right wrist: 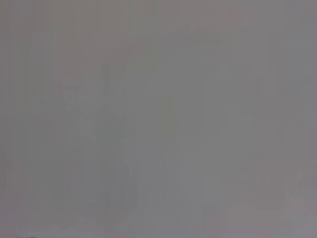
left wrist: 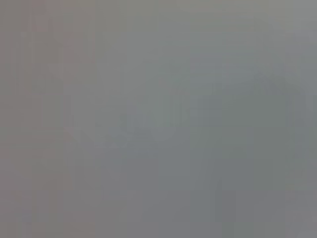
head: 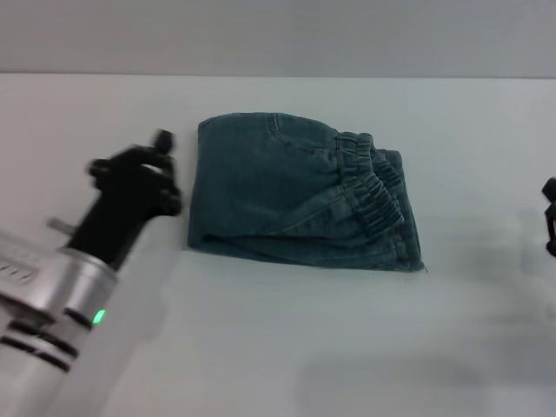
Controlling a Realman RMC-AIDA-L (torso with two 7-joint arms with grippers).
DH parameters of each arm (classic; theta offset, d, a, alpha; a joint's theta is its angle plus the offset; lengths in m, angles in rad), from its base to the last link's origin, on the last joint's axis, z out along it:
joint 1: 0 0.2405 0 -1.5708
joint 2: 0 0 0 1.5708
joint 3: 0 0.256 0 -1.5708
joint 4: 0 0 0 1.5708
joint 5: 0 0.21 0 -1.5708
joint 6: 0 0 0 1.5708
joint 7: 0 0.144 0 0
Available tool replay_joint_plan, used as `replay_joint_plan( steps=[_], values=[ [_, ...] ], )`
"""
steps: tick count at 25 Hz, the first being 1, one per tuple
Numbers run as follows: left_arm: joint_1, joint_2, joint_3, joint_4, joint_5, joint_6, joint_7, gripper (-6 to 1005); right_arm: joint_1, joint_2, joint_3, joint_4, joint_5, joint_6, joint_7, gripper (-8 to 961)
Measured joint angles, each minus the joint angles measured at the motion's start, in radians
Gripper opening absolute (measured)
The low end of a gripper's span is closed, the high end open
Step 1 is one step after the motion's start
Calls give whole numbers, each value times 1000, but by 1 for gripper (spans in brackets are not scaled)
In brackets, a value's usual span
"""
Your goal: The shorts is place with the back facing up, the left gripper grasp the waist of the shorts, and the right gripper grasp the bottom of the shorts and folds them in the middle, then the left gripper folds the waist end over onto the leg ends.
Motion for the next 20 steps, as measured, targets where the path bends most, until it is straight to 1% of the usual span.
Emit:
replay_joint_plan(
  steps=[3, 4, 5, 7, 8, 9, 10, 11, 13, 14, 18, 20],
  values=[
    [0, 0, 0, 0, 0, 0, 0, 33, -2, 0, 1, -7, 39, 12, -51, 21],
    [68, 2, -56, -19, -12, 47, 5, 33, -3, 0, 1, -11, 50, 12, -59, 21],
    [93, 3, -72, -20, -13, 58, 4, 34, -3, 0, 3, -15, 57, 12, -61, 59],
    [93, 3, -72, -20, -13, 58, 4, 35, -3, 0, 10, -27, 75, 8, -62, 134],
    [113, 4, -79, -21, -13, 67, 3, 35, -4, 0, 12, -36, 92, 6, -63, 171],
    [113, 4, -79, -21, -13, 67, 3, 67, -5, 0, 14, -46, 105, 5, -63, 209],
    [139, 5, -82, -20, -17, 73, 3, 99, -7, -2, 14, -59, 125, 5, -63, 256],
    [151, 5, -82, -18, -20, 74, 0, 132, -12, -3, 14, -68, 136, 6, -62, 303],
    [151, 5, -82, -18, -20, 74, 0, 196, -28, -4, 18, -72, 141, 8, -60, 398],
    [172, 3, -80, -16, -22, 75, -8, 228, -38, -4, 22, -72, 142, 10, -59, 445],
    [188, 3, -79, -17, -22, 76, -9, 396, -81, -2, 31, -69, 159, 27, -55, 583],
    [209, 3, -82, -17, -22, 87, -18, 479, -96, -1, 31, -76, 183, 40, -52, 652]
  ],
)
